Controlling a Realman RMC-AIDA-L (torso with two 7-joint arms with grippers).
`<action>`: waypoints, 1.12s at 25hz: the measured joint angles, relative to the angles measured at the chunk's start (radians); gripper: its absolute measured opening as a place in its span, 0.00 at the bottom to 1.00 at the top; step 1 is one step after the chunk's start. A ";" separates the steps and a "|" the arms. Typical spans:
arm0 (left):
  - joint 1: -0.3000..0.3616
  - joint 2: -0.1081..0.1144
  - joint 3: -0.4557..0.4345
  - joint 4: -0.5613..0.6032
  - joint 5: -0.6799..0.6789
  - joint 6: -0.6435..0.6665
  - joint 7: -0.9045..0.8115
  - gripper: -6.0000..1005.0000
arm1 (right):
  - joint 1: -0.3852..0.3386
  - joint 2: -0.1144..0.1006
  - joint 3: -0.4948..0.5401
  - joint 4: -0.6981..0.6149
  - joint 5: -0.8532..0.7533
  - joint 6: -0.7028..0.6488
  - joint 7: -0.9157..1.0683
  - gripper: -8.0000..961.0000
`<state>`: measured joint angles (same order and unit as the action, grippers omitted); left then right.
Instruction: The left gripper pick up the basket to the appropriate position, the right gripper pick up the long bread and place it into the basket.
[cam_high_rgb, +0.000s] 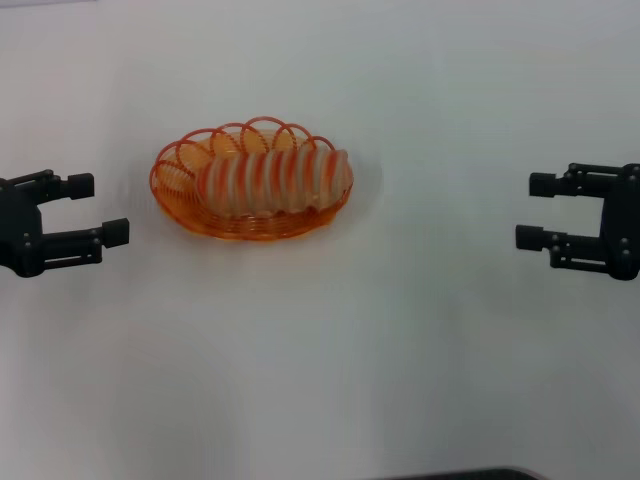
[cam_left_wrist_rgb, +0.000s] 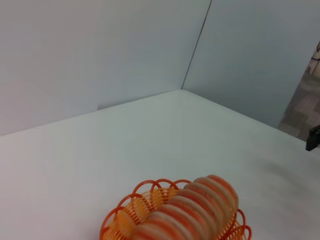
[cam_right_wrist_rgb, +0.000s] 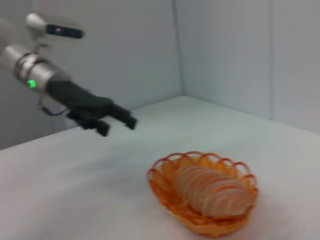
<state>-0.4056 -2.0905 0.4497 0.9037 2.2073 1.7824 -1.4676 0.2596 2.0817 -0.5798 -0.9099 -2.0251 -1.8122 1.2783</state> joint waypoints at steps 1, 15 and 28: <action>0.001 0.000 0.000 0.000 -0.002 0.003 0.003 0.84 | -0.002 0.000 0.010 0.001 0.000 0.001 -0.005 0.72; 0.003 -0.006 0.009 -0.013 -0.003 0.030 0.016 0.84 | 0.064 0.007 0.017 0.102 0.007 0.084 -0.081 0.72; 0.004 -0.006 0.010 -0.014 -0.003 0.039 0.017 0.84 | 0.135 0.004 -0.001 0.197 0.002 0.138 -0.136 0.72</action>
<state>-0.4015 -2.0970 0.4599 0.8895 2.2042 1.8210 -1.4511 0.3943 2.0852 -0.5809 -0.7126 -2.0234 -1.6741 1.1428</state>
